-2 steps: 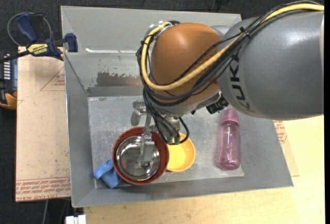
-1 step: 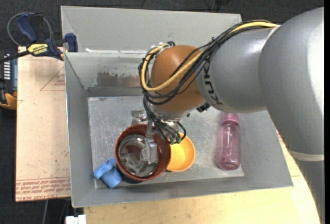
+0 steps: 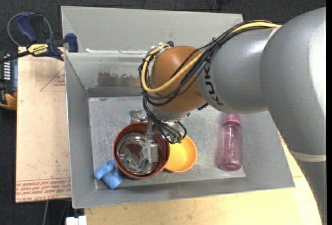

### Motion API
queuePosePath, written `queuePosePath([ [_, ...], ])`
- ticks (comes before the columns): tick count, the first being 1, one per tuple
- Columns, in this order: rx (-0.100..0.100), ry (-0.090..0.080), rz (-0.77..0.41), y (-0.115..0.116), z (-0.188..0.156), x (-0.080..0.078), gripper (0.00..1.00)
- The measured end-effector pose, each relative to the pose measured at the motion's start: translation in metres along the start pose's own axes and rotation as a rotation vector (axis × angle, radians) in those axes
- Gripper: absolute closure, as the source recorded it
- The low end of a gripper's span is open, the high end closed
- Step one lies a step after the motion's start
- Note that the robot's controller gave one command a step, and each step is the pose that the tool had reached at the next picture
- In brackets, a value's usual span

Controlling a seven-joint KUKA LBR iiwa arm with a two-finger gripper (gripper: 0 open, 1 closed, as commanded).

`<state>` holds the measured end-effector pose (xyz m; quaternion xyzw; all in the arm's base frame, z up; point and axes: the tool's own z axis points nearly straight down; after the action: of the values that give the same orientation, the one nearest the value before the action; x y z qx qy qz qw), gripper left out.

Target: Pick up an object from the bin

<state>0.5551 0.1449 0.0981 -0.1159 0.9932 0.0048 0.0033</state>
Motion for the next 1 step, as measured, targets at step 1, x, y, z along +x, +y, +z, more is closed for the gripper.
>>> queuePosePath([
  [1, -0.011, 0.021, -0.069, -0.0157, 0.0201, -0.0251, 0.00],
])
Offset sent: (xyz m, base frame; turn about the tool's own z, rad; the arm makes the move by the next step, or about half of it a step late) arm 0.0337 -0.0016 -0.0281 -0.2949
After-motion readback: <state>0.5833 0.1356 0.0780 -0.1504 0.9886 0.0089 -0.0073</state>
